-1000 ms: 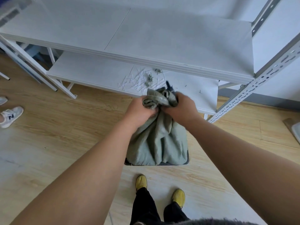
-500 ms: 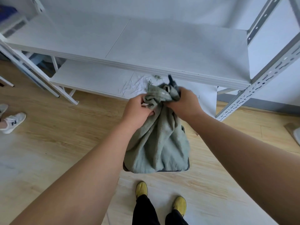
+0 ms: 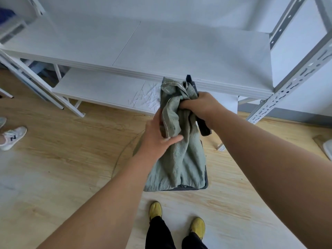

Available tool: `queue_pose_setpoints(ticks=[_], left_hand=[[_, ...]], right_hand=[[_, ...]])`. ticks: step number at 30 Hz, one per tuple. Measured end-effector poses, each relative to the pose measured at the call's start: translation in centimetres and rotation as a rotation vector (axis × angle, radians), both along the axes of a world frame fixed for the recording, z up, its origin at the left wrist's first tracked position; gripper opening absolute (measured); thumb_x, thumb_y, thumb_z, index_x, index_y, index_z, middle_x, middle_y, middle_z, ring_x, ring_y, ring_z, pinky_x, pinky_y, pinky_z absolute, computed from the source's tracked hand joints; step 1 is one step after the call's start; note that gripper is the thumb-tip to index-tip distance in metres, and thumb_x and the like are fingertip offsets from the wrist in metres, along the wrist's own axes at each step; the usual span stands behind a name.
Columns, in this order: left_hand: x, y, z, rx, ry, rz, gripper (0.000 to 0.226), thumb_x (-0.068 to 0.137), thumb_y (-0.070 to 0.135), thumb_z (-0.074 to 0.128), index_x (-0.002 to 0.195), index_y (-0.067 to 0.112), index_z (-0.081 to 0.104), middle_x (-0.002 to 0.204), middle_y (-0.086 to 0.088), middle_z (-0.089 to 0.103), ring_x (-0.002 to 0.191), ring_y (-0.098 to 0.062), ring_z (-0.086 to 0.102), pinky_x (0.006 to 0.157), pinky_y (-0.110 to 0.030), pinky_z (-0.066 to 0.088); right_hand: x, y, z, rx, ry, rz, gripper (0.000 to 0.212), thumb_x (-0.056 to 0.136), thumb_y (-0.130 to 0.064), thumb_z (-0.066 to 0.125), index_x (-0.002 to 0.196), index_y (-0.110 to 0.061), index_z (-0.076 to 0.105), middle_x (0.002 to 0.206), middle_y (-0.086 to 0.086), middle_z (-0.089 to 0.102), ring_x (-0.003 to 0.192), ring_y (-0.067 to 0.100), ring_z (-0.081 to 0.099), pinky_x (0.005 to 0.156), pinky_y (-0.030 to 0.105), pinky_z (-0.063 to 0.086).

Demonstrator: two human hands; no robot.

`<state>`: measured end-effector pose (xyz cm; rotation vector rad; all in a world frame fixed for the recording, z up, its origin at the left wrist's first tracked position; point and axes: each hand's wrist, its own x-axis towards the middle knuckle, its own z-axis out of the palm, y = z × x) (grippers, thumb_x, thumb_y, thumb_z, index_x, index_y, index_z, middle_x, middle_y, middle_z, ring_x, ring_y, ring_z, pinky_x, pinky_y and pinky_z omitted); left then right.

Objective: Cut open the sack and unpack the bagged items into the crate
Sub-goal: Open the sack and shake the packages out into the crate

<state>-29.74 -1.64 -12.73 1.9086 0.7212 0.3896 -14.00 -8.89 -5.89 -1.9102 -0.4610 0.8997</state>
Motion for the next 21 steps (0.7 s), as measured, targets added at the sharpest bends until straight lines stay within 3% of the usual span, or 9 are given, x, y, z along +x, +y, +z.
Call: queue_pose_setpoints(ticks=[2,4,6,8,12,14,17,19,21], left_hand=[[1.0,-0.7,-0.5,-0.107,0.000,0.015,0.071,0.067,0.037,0.083,0.129,0.027,0.051,0.109,0.030,0.063,0.102,0.012,0.058,0.085,-0.004,0.045],[2.0,-1.1,-0.9,-0.225,0.009,0.102,0.055,0.078,0.028,0.077,0.127,0.021,0.055,0.109,0.026,0.061,0.108,-0.001,0.059,0.093,-0.018,0.047],[2.2,-0.9,-1.2,-0.250,0.008,0.236,0.024,0.083,0.027,0.072,0.106,0.028,0.064,0.096,0.019,0.066,0.098,-0.014,0.065,0.086,-0.028,0.049],[2.2,-0.5,-0.9,-0.316,0.014,0.355,0.008,0.084,0.030,0.070,0.083,0.034,0.063,0.081,0.022,0.065,0.083,-0.009,0.065,0.076,-0.026,0.047],[2.2,0.9,-0.2,-0.456,0.083,0.461,0.013,0.078,0.041,0.070,0.076,0.032,0.061,0.081,0.015,0.065,0.079,-0.010,0.062,0.062,-0.024,0.044],[2.4,1.7,0.1,-0.508,0.130,0.490,0.016,0.078,0.040,0.070,0.080,0.025,0.063,0.081,0.009,0.066,0.077,-0.011,0.061,0.059,-0.025,0.042],[2.9,2.1,0.5,-0.625,0.178,0.430,0.023,0.077,0.034,0.072,0.093,0.018,0.070,0.088,0.001,0.074,0.085,-0.020,0.068,0.075,-0.033,0.053],[3.1,2.1,0.8,-0.665,0.170,0.395,0.021,0.077,0.031,0.073,0.092,0.017,0.071,0.088,0.000,0.075,0.086,-0.021,0.070,0.074,-0.032,0.056],[3.1,2.2,1.3,-0.650,0.144,0.349,0.023,0.077,0.033,0.074,0.096,0.019,0.070,0.094,0.001,0.074,0.085,-0.017,0.067,0.059,-0.024,0.051]], right_hand=[[-0.5,0.4,0.0,-0.007,0.105,0.026,0.014,0.071,-0.018,0.079,0.082,-0.013,0.071,0.079,0.009,0.074,0.071,0.023,0.071,0.067,0.030,0.060],[-0.7,0.6,-0.1,0.058,0.208,0.012,0.016,0.072,-0.016,0.081,0.084,-0.011,0.071,0.078,0.008,0.073,0.070,0.022,0.070,0.064,0.028,0.060],[-0.8,0.4,-0.4,0.157,0.295,0.053,0.018,0.074,-0.021,0.082,0.087,-0.013,0.071,0.082,0.006,0.075,0.072,0.018,0.071,0.061,0.025,0.056],[-1.0,-0.2,-1.1,0.163,0.184,0.098,0.035,0.072,-0.035,0.083,0.098,-0.018,0.067,0.092,-0.001,0.073,0.079,0.011,0.070,0.061,0.022,0.051],[-2.6,-1.9,-3.6,0.053,-0.159,-0.047,0.070,0.060,-0.051,0.085,0.116,-0.026,0.051,0.104,-0.016,0.059,0.094,0.004,0.057,0.074,0.021,0.042],[-3.5,-2.8,-4.9,0.008,-0.184,-0.018,0.074,0.059,-0.049,0.086,0.120,-0.025,0.051,0.102,-0.017,0.058,0.095,0.006,0.056,0.074,0.020,0.042],[-5.0,-3.0,-6.0,-0.025,-0.088,0.100,0.083,0.059,-0.043,0.088,0.128,-0.022,0.047,0.111,-0.010,0.060,0.100,0.010,0.056,0.073,0.018,0.043],[-6.0,-2.6,-6.4,-0.027,-0.031,0.104,0.075,0.061,-0.039,0.088,0.122,-0.020,0.050,0.106,-0.009,0.061,0.093,0.007,0.059,0.067,0.016,0.042],[-5.9,-2.2,-6.2,-0.057,-0.104,0.050,0.052,0.068,-0.037,0.084,0.107,-0.018,0.056,0.092,-0.009,0.063,0.082,0.008,0.060,0.061,0.020,0.045]])
